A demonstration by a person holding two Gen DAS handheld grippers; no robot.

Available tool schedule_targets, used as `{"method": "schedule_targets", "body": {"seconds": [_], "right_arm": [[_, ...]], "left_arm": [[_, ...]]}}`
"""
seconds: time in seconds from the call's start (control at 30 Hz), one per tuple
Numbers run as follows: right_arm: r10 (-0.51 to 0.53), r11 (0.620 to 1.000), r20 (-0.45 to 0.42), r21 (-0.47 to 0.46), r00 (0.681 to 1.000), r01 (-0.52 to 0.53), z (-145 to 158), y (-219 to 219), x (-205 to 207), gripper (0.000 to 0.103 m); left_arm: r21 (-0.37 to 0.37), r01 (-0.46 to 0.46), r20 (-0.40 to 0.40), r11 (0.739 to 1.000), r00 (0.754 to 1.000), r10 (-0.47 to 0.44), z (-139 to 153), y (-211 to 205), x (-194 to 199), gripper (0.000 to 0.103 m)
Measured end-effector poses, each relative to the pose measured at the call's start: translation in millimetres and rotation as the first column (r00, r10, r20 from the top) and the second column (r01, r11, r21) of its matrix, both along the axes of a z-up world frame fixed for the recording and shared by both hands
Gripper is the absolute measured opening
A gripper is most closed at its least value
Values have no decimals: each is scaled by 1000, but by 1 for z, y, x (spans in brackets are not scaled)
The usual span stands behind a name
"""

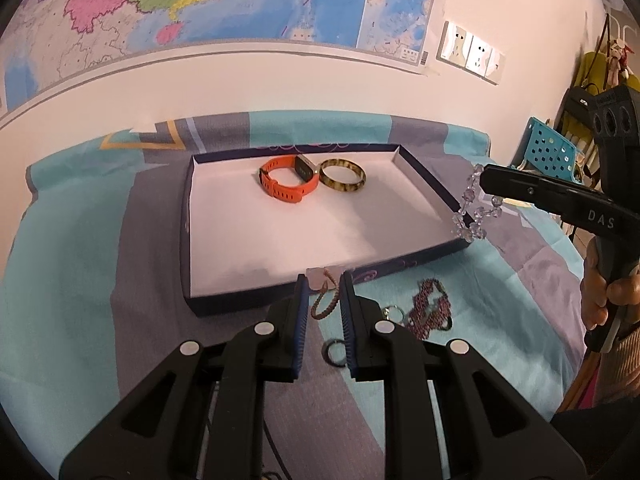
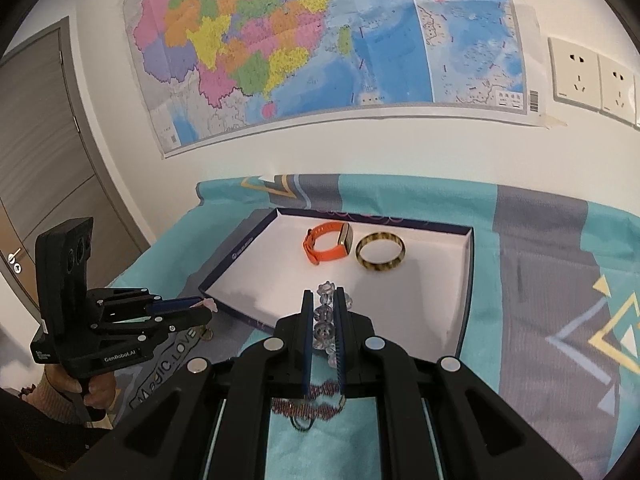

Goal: Organize jewelry
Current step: 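Carry the pink clip with the left tool into the tray while the right tool carries the crystal bracelet there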

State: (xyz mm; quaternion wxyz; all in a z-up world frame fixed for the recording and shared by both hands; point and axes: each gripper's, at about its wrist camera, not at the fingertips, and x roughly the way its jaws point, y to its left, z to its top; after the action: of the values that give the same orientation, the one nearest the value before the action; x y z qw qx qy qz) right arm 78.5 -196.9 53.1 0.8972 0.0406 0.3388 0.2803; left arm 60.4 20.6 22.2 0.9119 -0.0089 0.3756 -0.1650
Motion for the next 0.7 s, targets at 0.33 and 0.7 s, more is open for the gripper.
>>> {"method": "schedule_targets", "body": {"seconds": [0.33,0.7], "right_arm": [[13,1000,-13,11,1000,-13,-3,10,30,8],[14,1000,-65,26,998,-13,-17,21,68,8]], "left_arm": [[25,-1,5,1000,1000,1,7,-3,23,16],[59,-7,-4,998,1000,7,4,-7,57,16]]}}
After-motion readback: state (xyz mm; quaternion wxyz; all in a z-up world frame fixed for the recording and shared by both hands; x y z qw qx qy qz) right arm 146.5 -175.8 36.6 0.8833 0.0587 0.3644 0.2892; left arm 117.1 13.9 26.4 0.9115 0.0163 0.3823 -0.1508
